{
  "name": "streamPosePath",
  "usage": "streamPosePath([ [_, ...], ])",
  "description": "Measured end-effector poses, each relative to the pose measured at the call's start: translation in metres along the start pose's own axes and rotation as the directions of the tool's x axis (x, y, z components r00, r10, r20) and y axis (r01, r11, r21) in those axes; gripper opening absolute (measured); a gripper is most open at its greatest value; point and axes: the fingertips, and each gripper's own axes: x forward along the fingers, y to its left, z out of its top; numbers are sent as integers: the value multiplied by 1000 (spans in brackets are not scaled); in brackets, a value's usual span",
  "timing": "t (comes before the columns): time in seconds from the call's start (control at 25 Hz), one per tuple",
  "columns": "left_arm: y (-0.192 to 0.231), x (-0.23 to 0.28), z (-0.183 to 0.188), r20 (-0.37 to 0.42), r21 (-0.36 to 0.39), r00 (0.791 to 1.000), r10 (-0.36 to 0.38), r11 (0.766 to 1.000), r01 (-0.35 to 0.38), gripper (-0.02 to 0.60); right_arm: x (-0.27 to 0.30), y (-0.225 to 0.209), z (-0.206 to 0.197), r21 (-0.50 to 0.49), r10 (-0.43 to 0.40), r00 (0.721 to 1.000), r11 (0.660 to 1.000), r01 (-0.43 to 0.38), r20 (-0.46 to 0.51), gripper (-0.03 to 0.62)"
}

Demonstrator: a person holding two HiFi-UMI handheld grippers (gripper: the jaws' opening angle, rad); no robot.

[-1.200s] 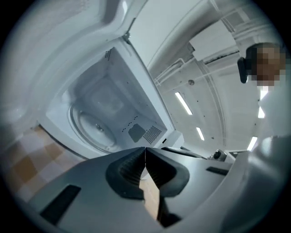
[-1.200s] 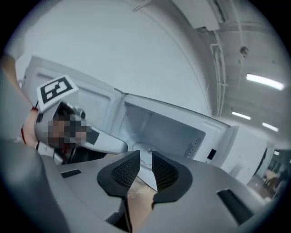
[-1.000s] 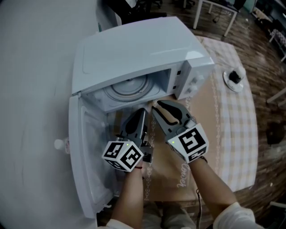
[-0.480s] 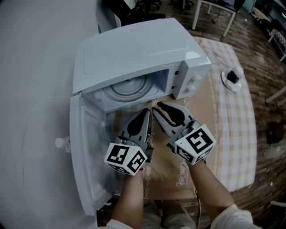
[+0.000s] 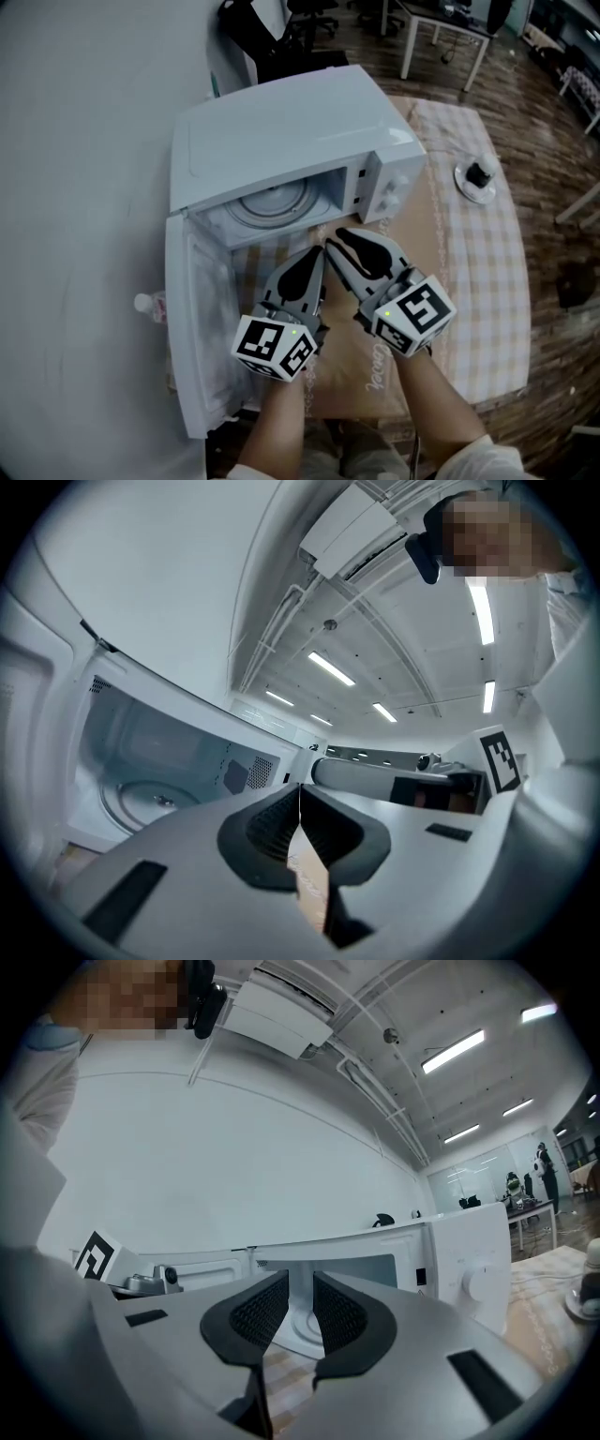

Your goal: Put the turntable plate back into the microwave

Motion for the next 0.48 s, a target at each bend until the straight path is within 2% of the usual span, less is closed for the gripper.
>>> streamPosePath([
  [0.48,-33,-20,8,-4,42,1000,5,999,-5,5,-37,13,12,45,6,999,999,-7,37,98],
])
